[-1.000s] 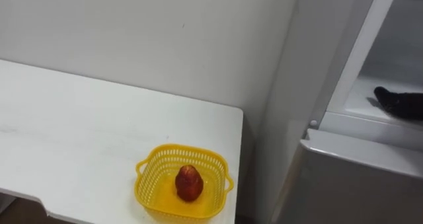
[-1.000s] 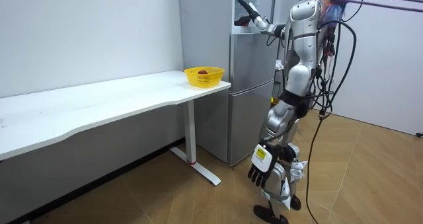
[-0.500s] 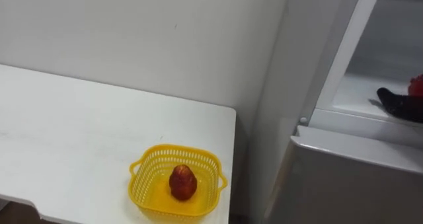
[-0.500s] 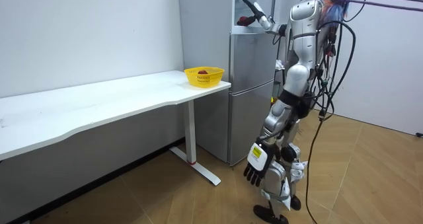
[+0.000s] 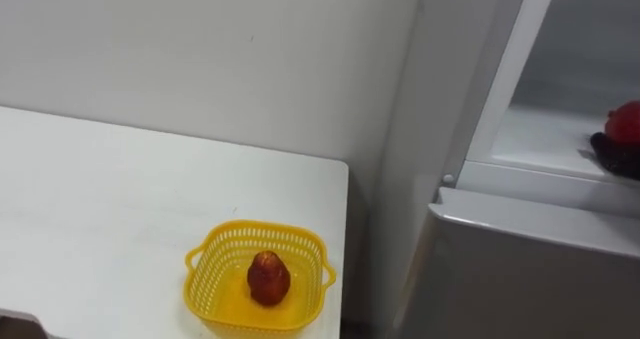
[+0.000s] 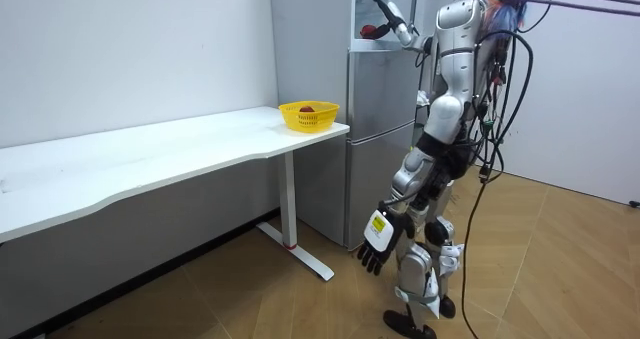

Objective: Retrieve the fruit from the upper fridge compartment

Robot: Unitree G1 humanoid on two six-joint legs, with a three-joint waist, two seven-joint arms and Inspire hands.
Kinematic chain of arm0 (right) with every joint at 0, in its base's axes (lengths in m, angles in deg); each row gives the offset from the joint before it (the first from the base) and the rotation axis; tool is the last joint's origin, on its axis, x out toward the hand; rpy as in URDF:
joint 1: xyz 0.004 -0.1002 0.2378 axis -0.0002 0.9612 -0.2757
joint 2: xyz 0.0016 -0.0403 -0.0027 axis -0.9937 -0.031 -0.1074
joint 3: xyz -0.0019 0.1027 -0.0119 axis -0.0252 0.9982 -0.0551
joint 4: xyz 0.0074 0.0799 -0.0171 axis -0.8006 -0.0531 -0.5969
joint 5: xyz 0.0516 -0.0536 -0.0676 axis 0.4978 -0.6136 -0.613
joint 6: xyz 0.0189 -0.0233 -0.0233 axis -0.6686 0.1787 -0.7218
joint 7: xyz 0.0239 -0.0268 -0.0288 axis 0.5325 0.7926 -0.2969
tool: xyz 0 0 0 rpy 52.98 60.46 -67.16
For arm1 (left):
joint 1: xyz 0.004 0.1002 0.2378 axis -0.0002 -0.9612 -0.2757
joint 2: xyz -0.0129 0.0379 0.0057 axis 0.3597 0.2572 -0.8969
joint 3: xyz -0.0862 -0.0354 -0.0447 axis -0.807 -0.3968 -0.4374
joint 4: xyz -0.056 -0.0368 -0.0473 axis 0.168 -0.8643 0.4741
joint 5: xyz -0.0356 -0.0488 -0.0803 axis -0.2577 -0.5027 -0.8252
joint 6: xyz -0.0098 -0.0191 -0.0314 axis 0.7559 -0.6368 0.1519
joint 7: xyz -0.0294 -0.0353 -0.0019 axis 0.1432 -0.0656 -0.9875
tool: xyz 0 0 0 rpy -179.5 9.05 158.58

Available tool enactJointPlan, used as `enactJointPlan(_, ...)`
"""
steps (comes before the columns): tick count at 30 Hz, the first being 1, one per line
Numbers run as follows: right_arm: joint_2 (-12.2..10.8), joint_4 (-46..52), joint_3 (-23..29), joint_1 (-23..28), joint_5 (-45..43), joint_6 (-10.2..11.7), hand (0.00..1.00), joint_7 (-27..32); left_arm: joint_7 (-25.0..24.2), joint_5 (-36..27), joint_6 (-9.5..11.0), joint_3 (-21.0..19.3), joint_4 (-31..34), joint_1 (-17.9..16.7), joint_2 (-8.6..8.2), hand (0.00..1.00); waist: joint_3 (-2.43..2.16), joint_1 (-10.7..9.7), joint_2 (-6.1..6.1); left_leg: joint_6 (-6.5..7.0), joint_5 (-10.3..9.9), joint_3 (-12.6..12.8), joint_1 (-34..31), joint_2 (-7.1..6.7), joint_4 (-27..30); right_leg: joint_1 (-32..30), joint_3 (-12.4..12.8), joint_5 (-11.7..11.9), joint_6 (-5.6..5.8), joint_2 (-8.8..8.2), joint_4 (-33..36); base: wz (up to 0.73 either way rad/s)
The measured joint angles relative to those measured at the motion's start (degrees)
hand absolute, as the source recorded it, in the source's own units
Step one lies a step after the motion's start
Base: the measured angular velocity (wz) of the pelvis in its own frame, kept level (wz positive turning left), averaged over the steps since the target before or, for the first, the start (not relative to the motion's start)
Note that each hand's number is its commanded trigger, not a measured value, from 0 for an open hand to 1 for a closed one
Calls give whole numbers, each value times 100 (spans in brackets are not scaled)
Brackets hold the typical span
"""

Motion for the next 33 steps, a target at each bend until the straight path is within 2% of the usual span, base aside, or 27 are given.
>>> enactJointPlan(3,0,-9,0,0,48,-1,0,0,-7,4,0,1,35,-30,7,0,6,-3,2,0,0,-18,-14,3,-21,8,-6,0,0,-2,28,0)
enactJointPlan(7,0,-93,-9,0,170,-3,0,-2,-34,-7,-5,23,45,-67,39,0,42,15,-18,0,0,-19,-31,3,-14,3,-3,0,0,-5,28,0)
enactJointPlan(12,-1,-448,-140,-2,465,-14,0,77,-70,-9,-118,281,41,-71,56,0,69,43,-52,-1,5,-11,-103,7,-3,-69,4,2,-4,-5,40,0)
enactJointPlan(14,-2,-521,-166,-6,501,-8,0,112,-72,-7,-150,368,45,-68,50,0,98,54,-58,0,9,-18,-159,8,20,-107,7,8,-14,-2,41,-2)
enactJointPlan(23,-2,-771,-207,-264,1057,11,0,-196,-73,-1,-168,391,76,1,45,0,99,35,-42,1,12,-19,-304,8,67,-242,36,34,-51,5,39,-1)
enactJointPlan(28,-1,-895,-199,-421,1447,64,0,-447,-127,-5,-164,389,80,14,45,0,86,34,43,2,14,-10,-309,8,72,-257,57,35,-53,3,46,0)
enactJointPlan(33,-1,-895,-199,-444,1678,79,0,-570,-155,-4,-163,389,79,12,45,0,85,32,75,-3,21,-10,-301,8,59,-257,59,35,-53,4,47,0)
